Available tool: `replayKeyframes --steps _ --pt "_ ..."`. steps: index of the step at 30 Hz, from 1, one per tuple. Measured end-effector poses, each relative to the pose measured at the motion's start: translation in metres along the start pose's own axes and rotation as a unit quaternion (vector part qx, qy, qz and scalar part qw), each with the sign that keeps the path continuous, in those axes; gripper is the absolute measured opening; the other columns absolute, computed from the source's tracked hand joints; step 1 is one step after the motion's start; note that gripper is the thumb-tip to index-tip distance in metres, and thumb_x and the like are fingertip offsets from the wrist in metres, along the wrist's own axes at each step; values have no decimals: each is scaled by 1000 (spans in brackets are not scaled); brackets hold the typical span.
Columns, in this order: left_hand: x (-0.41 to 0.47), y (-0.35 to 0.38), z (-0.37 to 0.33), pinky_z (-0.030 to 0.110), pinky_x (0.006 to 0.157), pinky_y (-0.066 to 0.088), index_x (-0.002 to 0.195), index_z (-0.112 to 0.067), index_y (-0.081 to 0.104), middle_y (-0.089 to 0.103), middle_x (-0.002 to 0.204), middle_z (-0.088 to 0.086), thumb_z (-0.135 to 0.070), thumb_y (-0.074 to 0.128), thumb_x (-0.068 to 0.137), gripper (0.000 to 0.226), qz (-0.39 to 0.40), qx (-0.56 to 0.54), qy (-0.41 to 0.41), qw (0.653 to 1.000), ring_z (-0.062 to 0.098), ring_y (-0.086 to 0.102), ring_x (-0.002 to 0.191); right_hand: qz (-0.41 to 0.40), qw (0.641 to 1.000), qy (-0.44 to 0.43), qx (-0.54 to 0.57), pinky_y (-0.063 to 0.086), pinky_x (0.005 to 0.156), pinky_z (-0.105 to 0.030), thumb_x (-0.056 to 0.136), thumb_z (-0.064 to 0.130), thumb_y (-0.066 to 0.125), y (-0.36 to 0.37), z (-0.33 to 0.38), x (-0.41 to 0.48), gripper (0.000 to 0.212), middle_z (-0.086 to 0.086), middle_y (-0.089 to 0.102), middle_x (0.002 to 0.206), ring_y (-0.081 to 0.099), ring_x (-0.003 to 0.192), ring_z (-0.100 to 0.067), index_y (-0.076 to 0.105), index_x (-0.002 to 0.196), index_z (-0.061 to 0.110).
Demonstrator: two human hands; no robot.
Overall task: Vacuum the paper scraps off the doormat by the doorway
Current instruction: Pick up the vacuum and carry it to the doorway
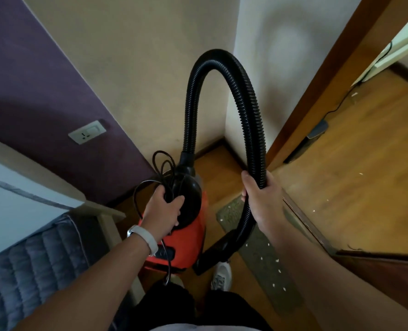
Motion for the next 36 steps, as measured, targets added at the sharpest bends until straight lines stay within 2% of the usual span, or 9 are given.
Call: replayKeyframes --steps 4,8,10,14,19,23,28,33,36 --pt "53 9 -2 27 43 47 97 -17 54 60 71 12 -25 62 94 12 21 2 4 1000 17 53 45 -14 1000 3 -5 54 63 -36 93 23 67 12 -13 40 5 0 56 65 57 61 -17 62 95 24" --pt "135 32 25 23 39 43 127 -9 50 60 67 11 -24 62 95 37 37 1 -4 999 13 52 40 -45 999 -1 -21 55 63 -37 93 28 67 31 -53 93 6 -2 58 66 59 61 -18 62 96 26" --pt "178 49 48 20 38 42 131 -9 47 60 67 10 -24 61 95 42 46 2 2 999 11 52 40 -59 998 4 -5 54 62 -36 94 26 66 44 -83 125 5 -4 58 66 58 60 -19 61 95 24" --pt "251 81 101 24 43 45 103 -14 53 58 66 12 -21 61 95 13 57 32 50 997 9 50 40 -73 997 21 28 50 59 -34 96 23 63 69 -155 176 9 -12 55 72 54 61 -23 58 89 21" --pt "349 112 178 41 51 51 91 -24 56 60 59 3 -23 66 90 10 46 63 96 992 13 55 44 -75 996 17 54 48 59 -36 96 29 62 83 -243 240 11 -10 56 69 54 60 -23 57 94 19" --pt "402 139 229 32 47 46 95 -23 57 59 62 3 -23 65 93 8 57 72 120 989 15 56 46 -72 996 6 59 46 57 -36 96 35 62 87 -298 280 17 -8 55 64 52 56 -22 56 95 18" --pt "447 152 267 37 51 52 93 -23 57 63 73 6 -29 66 91 11 43 92 135 986 26 63 64 -59 997 -14 37 45 60 -38 96 35 62 89 -347 305 15 -9 54 64 51 56 -23 56 91 23" --pt "470 170 287 35 51 52 96 -22 58 63 70 5 -29 65 92 10 47 98 138 984 23 62 60 -63 998 -14 12 49 55 -35 95 37 63 82 -367 326 18 -7 56 62 54 54 -22 56 91 21" --pt "482 178 302 38 52 55 106 -21 58 67 82 7 -33 65 92 20 63 105 119 985 23 66 66 -57 997 -24 -36 49 55 -33 93 39 65 74 -375 340 18 -4 58 61 56 54 -20 59 98 22"
Point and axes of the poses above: each hand's wrist, its own x-axis towards the middle knuckle, its own y-axis out of the palm, z = x × y, the point moved 6 cm from there along x, towards the middle knuckle
